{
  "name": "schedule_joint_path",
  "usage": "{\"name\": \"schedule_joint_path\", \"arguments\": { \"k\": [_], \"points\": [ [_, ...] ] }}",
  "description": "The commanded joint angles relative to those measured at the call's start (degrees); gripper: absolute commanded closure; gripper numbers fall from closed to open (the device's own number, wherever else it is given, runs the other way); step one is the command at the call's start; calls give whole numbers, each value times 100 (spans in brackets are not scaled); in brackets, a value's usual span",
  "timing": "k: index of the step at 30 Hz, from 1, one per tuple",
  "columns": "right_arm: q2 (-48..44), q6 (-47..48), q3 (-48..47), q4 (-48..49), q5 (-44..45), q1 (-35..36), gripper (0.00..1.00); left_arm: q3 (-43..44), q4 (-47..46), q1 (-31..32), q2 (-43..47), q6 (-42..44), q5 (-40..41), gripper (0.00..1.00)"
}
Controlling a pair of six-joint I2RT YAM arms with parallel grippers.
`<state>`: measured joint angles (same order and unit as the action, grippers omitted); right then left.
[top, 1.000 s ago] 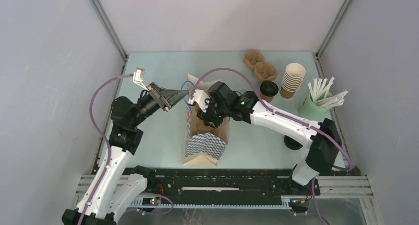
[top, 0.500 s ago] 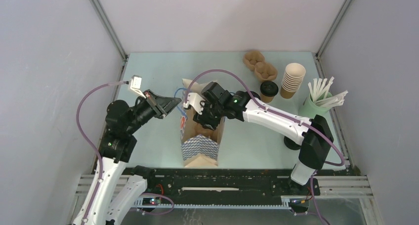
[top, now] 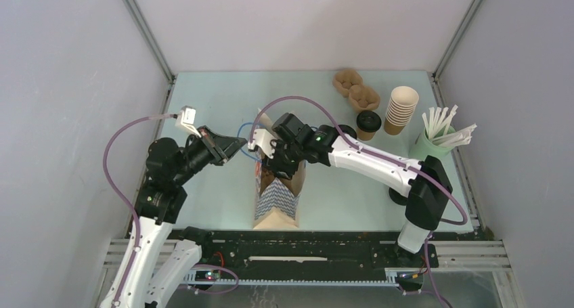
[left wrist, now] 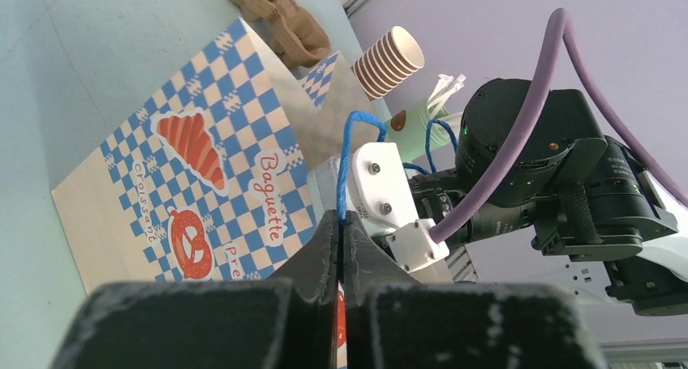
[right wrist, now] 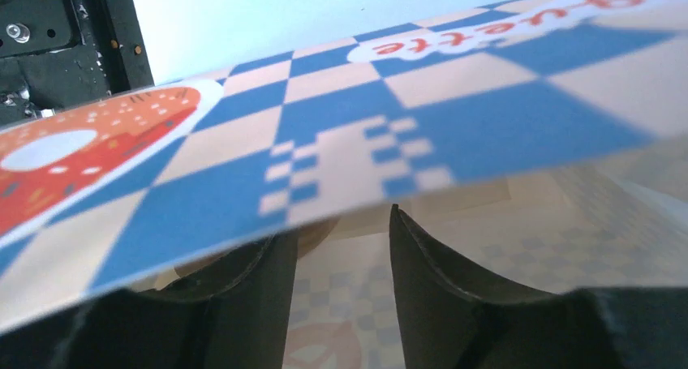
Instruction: Pack the takeout coffee
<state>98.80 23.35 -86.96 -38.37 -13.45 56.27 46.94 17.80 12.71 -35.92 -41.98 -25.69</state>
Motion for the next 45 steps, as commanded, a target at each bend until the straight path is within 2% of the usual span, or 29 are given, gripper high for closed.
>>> {"name": "schedule_joint_path", "arguments": {
  "k": [1,5,12,13,14,18,21,25,30,33,35,36,38,43,45],
  "points": [
    [89,126,-317,24,-153,71,44,324,67,-32,82,177,3,100],
    [-58,-144,-480,-87,68,62,30,369,242,-32,127,269,126,100],
    [-699,-946,-1111,-569,632,182,14,742,1034,-31,-13,468,565,100],
    [-773,-1070,-1251,-601,745,215,5,801,1124,-32,-54,464,608,100],
    [-845,-1215,-1335,-638,864,244,1,845,1194,-32,-81,463,626,100],
    [-1064,-1911,-1584,-524,1163,335,0,972,1256,-32,-222,423,467,100],
    [-1031,-2461,-2207,-639,1440,402,0,1040,1294,-17,-284,399,368,100],
    [-914,-3499,-3190,-1486,2722,302,0,1251,1687,-16,-372,475,454,100],
    [-1049,-4087,-2771,-2538,2795,-63,0,1489,2310,-23,-399,569,678,99],
    [-1155,-4370,-2318,-2653,3020,-88,0,1750,2796,-23,-487,586,841,87],
    [-1105,-4702,-2232,-2750,2940,-228,0,1967,3076,-16,-547,538,989,65],
    [-1048,-4767,-2223,-2702,2677,-314,0,2103,3236,0,-586,485,1113,49],
    [-866,-4795,-2256,-2557,2422,-385,1,2419,3545,135,-749,439,1367,33],
    [-334,-4621,-2608,-2710,2446,-397,10,3689,4666,1454,-1592,381,3418,1],
    [-224,-4549,-2750,-2701,2522,-393,15,4262,5180,1838,-2130,259,4270,0]
  ]
}}
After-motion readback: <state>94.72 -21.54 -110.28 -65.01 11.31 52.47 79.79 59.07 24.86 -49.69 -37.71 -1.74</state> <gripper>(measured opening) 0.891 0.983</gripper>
